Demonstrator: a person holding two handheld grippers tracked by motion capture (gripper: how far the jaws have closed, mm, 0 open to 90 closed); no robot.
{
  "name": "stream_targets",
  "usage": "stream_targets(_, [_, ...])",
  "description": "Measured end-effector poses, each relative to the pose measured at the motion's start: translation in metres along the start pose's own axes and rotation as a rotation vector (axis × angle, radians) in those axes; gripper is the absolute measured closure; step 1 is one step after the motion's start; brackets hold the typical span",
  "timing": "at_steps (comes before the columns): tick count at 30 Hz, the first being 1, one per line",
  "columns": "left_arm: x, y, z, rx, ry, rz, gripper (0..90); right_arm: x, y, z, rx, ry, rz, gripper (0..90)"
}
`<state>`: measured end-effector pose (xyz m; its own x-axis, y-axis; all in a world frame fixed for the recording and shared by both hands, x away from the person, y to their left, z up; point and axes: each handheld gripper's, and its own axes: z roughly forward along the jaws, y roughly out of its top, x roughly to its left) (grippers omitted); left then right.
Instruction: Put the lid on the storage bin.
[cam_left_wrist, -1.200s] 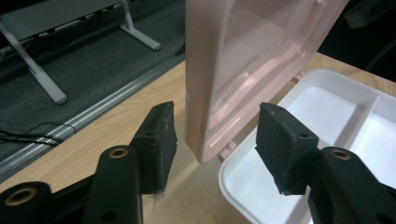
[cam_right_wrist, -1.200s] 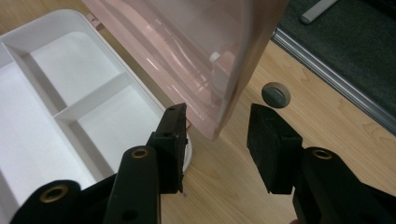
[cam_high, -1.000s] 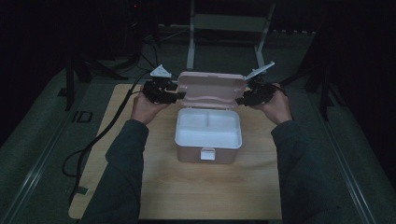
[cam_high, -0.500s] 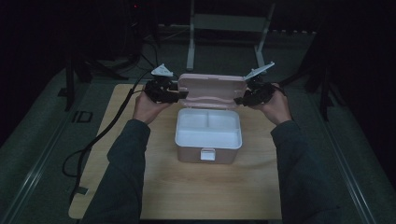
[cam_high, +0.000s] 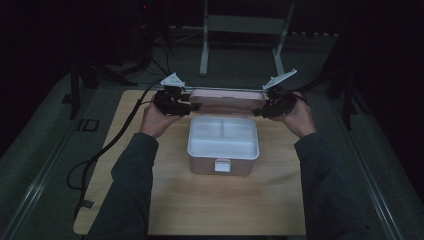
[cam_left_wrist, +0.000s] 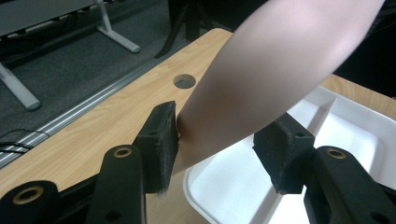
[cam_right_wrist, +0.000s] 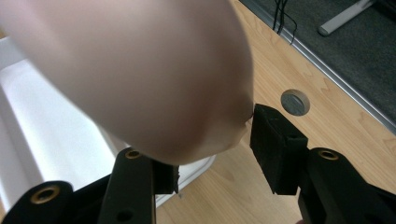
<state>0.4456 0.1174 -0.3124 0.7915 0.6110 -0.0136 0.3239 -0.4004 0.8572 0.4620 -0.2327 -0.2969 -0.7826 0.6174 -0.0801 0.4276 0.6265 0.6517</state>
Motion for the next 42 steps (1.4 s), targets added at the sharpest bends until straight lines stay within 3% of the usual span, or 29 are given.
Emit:
stream_targets(8, [-0.005,-0.008,-0.006,-0.008,-0.037,-0.016,49.8,0.005,-0.005,-0.006,-0.008,0.015,-0.009,53.6])
stream_targets(17, [-0.020,-0.014,-0.013,-0.010,-0.047,0.001,49.8,0.007,-0.017,-0.010,-0.016,0.022,-0.006,53.5])
stream_targets(29, [-0.033,-0.024,-0.017,0.015,-0.031,-0.008,46.3,0.018,-0.030,-0.011,-0.006,0.059,-0.028,51.8])
stream_targets(35, [-0.041,-0.027,-0.018,0.039,-0.018,0.017,43.2,0.020,-0.038,-0.012,-0.014,0.067,-0.027,51.9])
stream_targets(42, [-0.047,-0.033,-0.019,0.068,-0.008,0.015,41.5,0.026,-0.044,-0.013,-0.007,0.072,-0.045,51.0])
